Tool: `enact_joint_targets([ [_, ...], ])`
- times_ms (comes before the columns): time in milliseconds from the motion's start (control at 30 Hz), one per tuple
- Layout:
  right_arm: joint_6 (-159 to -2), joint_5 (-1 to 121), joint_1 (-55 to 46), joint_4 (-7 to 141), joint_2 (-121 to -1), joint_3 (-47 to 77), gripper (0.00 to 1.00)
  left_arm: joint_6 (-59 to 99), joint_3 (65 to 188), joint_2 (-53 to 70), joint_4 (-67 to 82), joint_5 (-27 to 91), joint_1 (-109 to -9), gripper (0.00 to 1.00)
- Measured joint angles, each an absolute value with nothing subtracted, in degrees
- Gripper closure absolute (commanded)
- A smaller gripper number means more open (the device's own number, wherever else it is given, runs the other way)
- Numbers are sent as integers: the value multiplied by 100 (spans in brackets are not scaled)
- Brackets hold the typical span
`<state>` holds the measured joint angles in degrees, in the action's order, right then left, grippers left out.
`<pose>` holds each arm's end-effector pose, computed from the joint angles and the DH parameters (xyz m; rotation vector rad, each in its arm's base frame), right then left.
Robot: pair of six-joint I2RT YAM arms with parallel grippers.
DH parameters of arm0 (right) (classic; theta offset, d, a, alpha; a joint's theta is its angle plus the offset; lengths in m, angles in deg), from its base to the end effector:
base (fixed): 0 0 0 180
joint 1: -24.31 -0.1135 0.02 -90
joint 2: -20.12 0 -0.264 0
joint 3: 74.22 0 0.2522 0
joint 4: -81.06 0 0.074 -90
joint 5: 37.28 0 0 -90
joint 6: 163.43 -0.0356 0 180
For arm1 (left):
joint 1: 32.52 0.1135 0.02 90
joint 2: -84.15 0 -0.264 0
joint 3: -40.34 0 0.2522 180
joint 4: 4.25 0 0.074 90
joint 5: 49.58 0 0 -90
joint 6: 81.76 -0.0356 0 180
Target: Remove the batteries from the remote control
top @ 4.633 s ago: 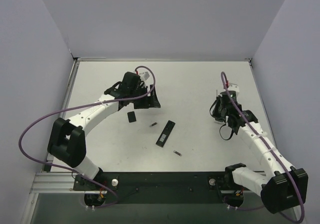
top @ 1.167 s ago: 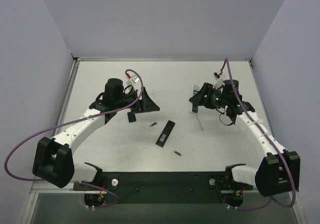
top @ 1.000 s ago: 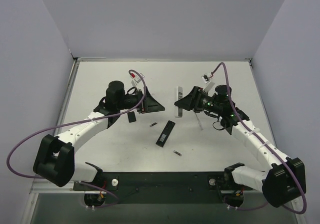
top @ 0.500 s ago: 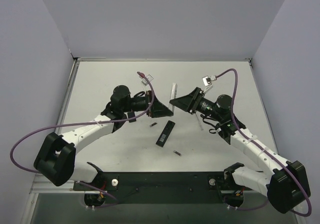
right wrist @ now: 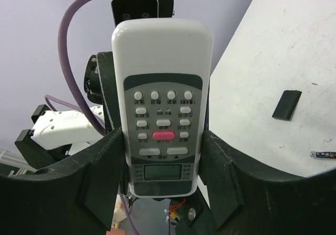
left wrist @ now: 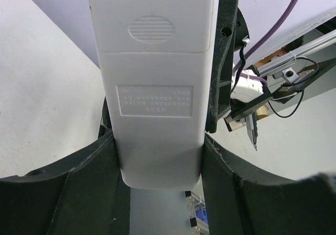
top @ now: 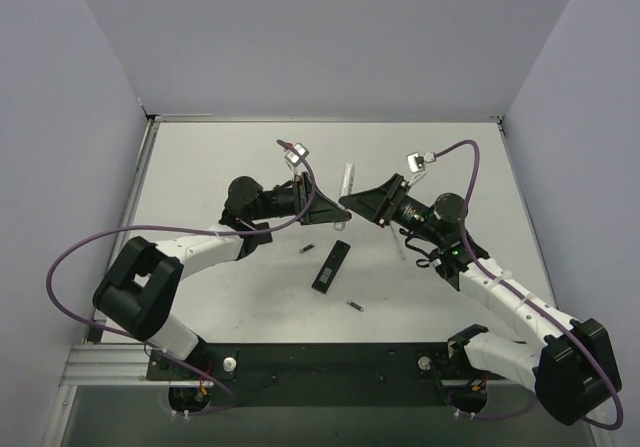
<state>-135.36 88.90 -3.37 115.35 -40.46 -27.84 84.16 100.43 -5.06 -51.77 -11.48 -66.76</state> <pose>0.1951 0.1261 0.3169 -0.2070 1.4873 1.6868 0.2552 -0.2076 0.2850 0.4025 1.7201 -2.0727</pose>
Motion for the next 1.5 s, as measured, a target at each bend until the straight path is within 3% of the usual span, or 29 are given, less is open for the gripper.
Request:
enact_joint_targets([
  [67,-13490,8881,-340,11406,-4033,-2747,32,8355,10041,-490,-5080,-1172,-6665,100],
  [167,-13156,8846,-355,10634,-3871,-2515,27,7778,10050,-241,-4141,-1104,-6656,100],
  [433,-11722,7937,-366,7832,-3191,-1374,28,4519,10976,841,316,743,-6872,100],
  [700,-10365,7406,-366,6049,-3535,-544,29,2915,11328,887,2526,3029,-7948,100],
  [1000,-9884,7465,-366,5598,-4029,-432,29,2292,11330,827,3289,4087,-8549,100],
  [1500,-9973,8228,-434,6027,-4973,-432,35,1999,11341,694,3470,4476,-8875,100],
])
